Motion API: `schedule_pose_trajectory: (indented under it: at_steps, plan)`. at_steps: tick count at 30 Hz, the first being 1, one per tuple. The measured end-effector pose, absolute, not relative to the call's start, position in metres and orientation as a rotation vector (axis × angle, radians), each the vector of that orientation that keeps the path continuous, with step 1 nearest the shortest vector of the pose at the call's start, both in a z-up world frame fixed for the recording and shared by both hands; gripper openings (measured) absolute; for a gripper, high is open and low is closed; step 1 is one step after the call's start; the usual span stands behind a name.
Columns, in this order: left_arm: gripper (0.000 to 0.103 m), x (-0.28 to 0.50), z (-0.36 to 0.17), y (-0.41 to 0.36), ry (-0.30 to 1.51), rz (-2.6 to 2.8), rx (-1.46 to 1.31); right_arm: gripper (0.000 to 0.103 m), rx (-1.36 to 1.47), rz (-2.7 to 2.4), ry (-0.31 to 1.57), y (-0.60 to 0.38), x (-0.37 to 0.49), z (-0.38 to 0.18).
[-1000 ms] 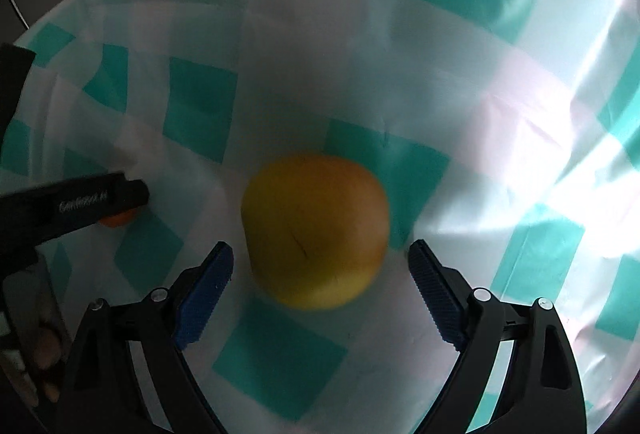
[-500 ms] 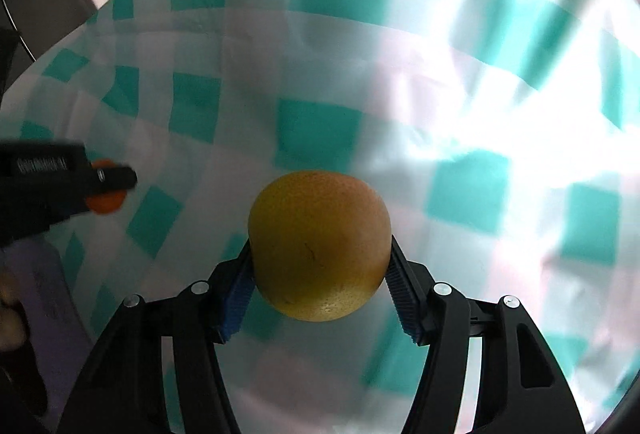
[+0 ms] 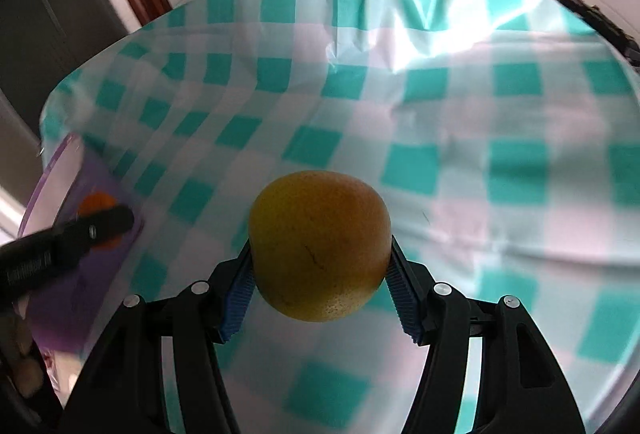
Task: Organize fruits
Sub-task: 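Carry the tangerine and lemon over the white box with both tools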
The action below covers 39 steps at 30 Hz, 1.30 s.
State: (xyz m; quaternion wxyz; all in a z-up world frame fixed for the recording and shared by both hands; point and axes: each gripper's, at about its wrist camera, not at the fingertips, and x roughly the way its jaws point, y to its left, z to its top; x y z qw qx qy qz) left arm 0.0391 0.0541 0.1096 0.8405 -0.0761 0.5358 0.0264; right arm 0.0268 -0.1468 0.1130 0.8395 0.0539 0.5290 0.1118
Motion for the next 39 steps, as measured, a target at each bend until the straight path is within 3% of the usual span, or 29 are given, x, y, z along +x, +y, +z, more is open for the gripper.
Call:
schedule_pose_trajectory:
  at_steps: [7,17,25,32,39]
  plan:
    - [0.035,-0.083,0.129,0.025,1.123,0.055,-0.12,0.06,0.075,0.284,1.136,-0.168,-0.045,0.128]
    - [0.035,-0.129,0.16,0.074,1.065,0.154,-0.142,0.06,0.086,0.379,1.08,-0.145,-0.081,0.165]
    - [0.035,-0.133,0.168,0.137,1.009,0.216,-0.147,0.06,0.065,0.449,1.067,-0.078,-0.067,0.178]
    - [0.035,-0.112,0.183,0.248,0.965,0.244,-0.134,0.06,0.059,0.52,1.02,0.039,-0.032,0.199]
    - [0.035,-0.075,0.16,0.342,1.066,0.219,-0.101,0.06,0.001,0.565,1.032,0.161,0.006,0.203]
